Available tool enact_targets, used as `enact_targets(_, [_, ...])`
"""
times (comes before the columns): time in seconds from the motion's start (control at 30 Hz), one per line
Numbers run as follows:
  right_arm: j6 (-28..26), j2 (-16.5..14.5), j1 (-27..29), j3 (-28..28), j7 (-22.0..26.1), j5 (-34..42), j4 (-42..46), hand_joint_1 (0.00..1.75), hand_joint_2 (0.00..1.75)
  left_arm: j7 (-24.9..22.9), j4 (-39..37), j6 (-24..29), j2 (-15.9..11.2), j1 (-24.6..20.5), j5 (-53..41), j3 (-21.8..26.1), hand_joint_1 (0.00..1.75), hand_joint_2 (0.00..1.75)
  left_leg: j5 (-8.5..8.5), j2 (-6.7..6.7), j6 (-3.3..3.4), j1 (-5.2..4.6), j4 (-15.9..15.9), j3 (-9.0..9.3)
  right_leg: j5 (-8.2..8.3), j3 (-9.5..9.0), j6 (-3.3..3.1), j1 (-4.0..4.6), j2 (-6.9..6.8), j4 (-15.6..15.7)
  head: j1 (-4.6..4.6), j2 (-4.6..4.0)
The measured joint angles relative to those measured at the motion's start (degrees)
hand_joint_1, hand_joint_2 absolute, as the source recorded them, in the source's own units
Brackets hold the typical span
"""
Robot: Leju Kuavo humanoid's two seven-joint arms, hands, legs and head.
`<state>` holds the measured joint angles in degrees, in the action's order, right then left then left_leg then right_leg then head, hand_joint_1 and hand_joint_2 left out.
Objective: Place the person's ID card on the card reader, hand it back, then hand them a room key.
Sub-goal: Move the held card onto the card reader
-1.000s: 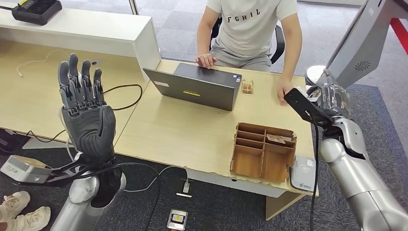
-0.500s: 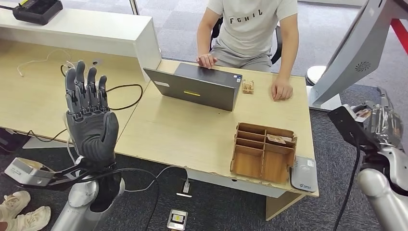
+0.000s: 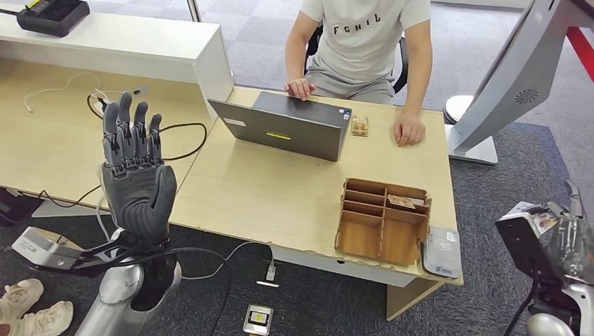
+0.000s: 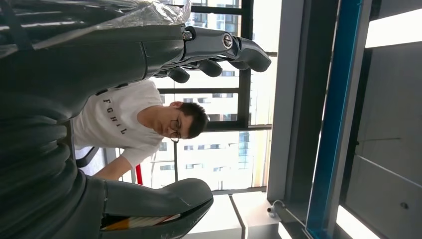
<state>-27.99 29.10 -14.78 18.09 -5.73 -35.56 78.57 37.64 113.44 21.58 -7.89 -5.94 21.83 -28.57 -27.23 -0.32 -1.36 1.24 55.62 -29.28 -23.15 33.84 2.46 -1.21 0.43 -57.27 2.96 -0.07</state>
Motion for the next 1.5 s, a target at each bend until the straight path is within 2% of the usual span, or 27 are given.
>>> enact_targets(0.33, [0.9, -3.4, 1.4, 0.1, 4.5, 3.7, -1.6, 1.75, 1.75, -0.2, 0.1, 1.6, 0.0, 0.5, -1.0, 0.0, 0.0, 1.75, 0.01, -0.01, 0.0, 0.0, 0.0, -0.02, 0.0, 0.0, 0.0, 0.0, 0.0, 0.0, 0.0, 0.0])
enact_targets(0.7, [0.9, -8.2, -1.6, 1.4, 9.2, 7.0, -12.1, 1.75, 1.75, -0.1, 0.9, 3.0, -0.2, 1.2, -1.7, 0.1, 0.0, 1.75, 0.02, -0.01, 0.01, 0.0, 0.0, -0.03, 0.0, 0.01, 0.0, 0.0, -0.04, 0.0, 0.0, 0.0])
enact_targets(1.1, [0.9, -11.9, -4.1, 2.8, 10.8, 8.0, -21.3, 1.75, 1.75, -0.5, 2.6, 4.6, -0.5, 0.9, -4.3, 0.1, 0.0, 1.75, 0.02, -0.01, 0.01, 0.0, 0.0, -0.01, 0.0, 0.01, 0.0, 0.0, -0.03, 0.0, 0.0, 0.0])
enact_targets(1.5, [0.5, -13.5, -6.0, 3.6, 11.4, 8.7, -27.9, 1.75, 1.75, -2.5, 5.7, 5.9, -1.6, -0.1, -6.2, 0.1, 0.0, 1.75, 0.03, -0.01, 0.01, 0.0, 0.0, 0.0, 0.0, 0.01, 0.0, 0.0, -0.03, 0.0, 0.0, 0.0])
